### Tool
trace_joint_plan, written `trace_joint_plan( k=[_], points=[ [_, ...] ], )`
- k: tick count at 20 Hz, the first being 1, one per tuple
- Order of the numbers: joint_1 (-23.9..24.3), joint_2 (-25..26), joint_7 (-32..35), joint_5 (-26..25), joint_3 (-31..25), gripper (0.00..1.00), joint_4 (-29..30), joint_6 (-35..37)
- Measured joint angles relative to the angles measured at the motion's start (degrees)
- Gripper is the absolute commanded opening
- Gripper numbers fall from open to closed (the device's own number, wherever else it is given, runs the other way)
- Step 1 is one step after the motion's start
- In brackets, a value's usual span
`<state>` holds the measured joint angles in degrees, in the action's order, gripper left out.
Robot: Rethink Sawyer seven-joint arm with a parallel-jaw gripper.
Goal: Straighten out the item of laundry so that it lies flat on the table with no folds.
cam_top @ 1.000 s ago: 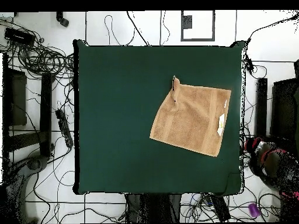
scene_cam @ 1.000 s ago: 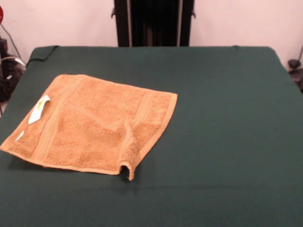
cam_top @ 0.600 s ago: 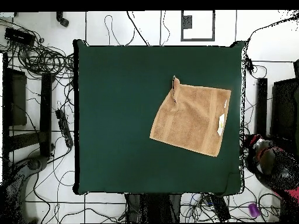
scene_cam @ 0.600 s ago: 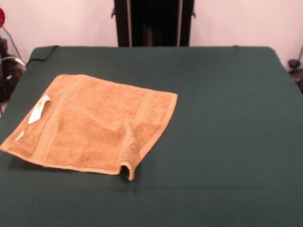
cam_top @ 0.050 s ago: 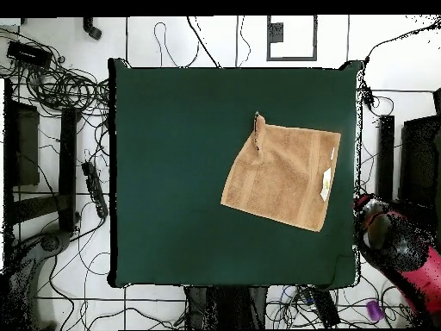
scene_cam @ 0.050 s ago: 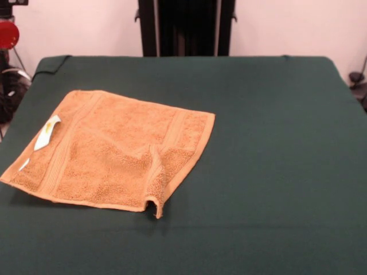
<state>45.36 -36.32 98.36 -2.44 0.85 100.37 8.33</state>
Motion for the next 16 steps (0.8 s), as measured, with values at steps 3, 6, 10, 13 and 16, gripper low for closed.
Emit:
trace_joint_plan(
  k=[3,6,10,13,16],
  points=[
    [-1.22,0.65,1.65,2.45,0.85,1.00,0.12,-0.83],
    [-2.86,1.25,3.58,5.76,2.01,1.00,0.25,-1.78],
    [-6.26,1.41,7.19,10.68,4.03,1.00,0.45,-2.74],
    [-7.57,1.39,8.42,12.47,4.60,1.00,0.55,-2.75],
    [-8.86,1.41,9.93,14.21,4.94,1.00,0.69,-2.76]
  ],
)
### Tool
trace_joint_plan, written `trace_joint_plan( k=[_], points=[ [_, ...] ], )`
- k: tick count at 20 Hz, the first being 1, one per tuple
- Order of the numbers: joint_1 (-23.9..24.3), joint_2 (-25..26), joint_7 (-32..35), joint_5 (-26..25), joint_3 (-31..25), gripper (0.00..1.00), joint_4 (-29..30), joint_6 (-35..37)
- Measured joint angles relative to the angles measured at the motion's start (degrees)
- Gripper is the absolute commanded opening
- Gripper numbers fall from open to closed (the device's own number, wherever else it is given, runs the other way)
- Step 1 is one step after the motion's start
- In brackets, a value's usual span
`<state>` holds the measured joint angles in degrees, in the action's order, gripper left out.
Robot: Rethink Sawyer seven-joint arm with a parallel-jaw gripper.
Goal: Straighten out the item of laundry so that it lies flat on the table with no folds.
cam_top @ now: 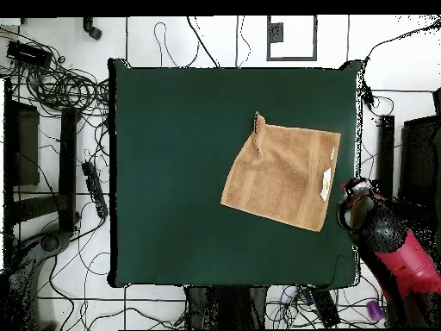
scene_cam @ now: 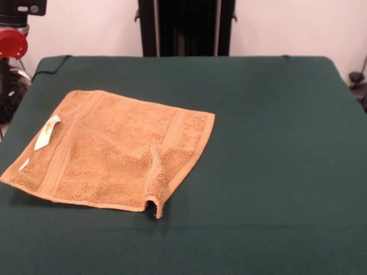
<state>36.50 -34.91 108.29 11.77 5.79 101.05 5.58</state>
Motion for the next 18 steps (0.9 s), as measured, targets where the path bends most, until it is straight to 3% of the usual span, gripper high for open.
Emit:
trace_joint_plan(
  k=[18],
  points=[
    [1.25,-0.03,1.45,0.87,1.26,1.00,0.31,-0.18]
  ],
)
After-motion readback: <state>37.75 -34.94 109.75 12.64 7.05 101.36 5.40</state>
